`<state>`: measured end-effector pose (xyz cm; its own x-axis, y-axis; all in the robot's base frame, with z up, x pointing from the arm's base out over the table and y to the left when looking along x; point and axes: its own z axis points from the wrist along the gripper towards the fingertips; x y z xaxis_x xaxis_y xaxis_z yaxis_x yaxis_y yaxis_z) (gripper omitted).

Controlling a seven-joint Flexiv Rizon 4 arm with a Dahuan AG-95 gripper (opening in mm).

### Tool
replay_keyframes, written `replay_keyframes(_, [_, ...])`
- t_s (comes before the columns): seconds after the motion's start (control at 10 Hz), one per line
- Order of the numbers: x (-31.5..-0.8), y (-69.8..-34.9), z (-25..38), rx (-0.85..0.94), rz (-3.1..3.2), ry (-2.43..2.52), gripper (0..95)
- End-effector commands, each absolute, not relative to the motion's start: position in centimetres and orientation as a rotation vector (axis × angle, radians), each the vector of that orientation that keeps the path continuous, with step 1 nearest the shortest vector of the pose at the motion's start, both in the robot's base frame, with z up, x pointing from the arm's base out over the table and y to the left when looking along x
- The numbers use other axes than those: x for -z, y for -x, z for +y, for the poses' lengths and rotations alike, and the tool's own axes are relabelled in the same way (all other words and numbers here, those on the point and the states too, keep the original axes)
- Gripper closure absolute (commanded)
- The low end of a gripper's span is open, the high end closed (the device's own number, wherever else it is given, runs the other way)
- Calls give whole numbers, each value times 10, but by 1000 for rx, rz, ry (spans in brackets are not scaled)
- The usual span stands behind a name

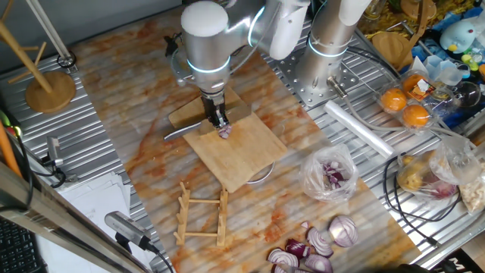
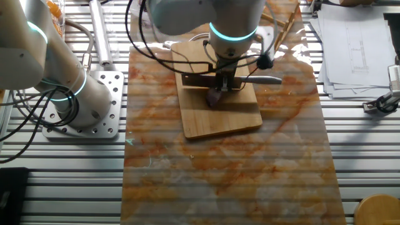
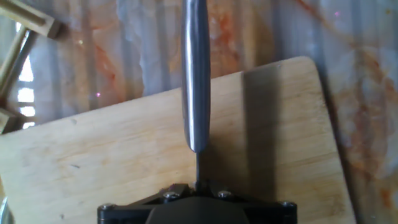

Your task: Chop the onions

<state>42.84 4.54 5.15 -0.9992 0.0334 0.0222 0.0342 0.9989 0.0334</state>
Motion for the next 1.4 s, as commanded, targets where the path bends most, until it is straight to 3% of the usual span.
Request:
replay_keyframes(0.1, [-67, -423, 40, 136, -3105, 60, 950])
replay_keyframes(1.4, [-60, -424, 25, 168, -3063, 306, 950])
